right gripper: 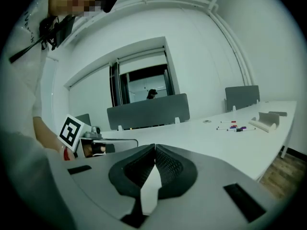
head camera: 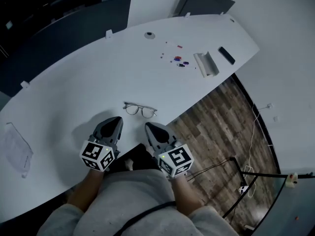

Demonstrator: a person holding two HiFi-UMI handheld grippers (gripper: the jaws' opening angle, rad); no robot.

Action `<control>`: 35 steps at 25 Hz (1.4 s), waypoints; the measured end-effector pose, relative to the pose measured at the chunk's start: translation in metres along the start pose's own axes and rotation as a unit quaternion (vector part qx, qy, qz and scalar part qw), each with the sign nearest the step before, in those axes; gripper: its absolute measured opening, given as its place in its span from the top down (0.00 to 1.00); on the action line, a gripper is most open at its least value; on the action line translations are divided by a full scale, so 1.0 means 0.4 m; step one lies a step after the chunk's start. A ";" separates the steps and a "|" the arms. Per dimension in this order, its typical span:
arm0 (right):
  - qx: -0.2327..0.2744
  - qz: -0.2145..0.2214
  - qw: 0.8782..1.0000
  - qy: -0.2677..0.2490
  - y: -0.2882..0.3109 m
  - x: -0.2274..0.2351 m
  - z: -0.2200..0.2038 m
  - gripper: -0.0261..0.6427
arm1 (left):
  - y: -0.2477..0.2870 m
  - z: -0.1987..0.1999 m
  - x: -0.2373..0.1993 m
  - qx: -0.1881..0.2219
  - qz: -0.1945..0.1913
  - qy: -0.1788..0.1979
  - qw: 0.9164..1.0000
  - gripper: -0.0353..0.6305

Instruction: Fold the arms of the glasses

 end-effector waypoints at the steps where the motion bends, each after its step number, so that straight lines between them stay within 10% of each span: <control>1: 0.002 -0.004 1.000 -0.001 0.002 -0.004 -0.002 0.93 | 0.006 0.004 0.006 0.005 -0.005 0.003 1.000 0.92; 35: 0.020 -0.003 1.000 0.008 -0.157 -0.142 0.051 0.93 | -0.130 0.087 0.159 -0.009 -0.092 0.070 0.993 0.92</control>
Point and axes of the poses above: the fingertips, and each gripper's own axes: y forward along the fingers, x to its right, z out of its top, the point moved 8 cm from there along -y, backward along the fingers, and after that the axes turned 15 degrees about -x, right-handed, at the moved point
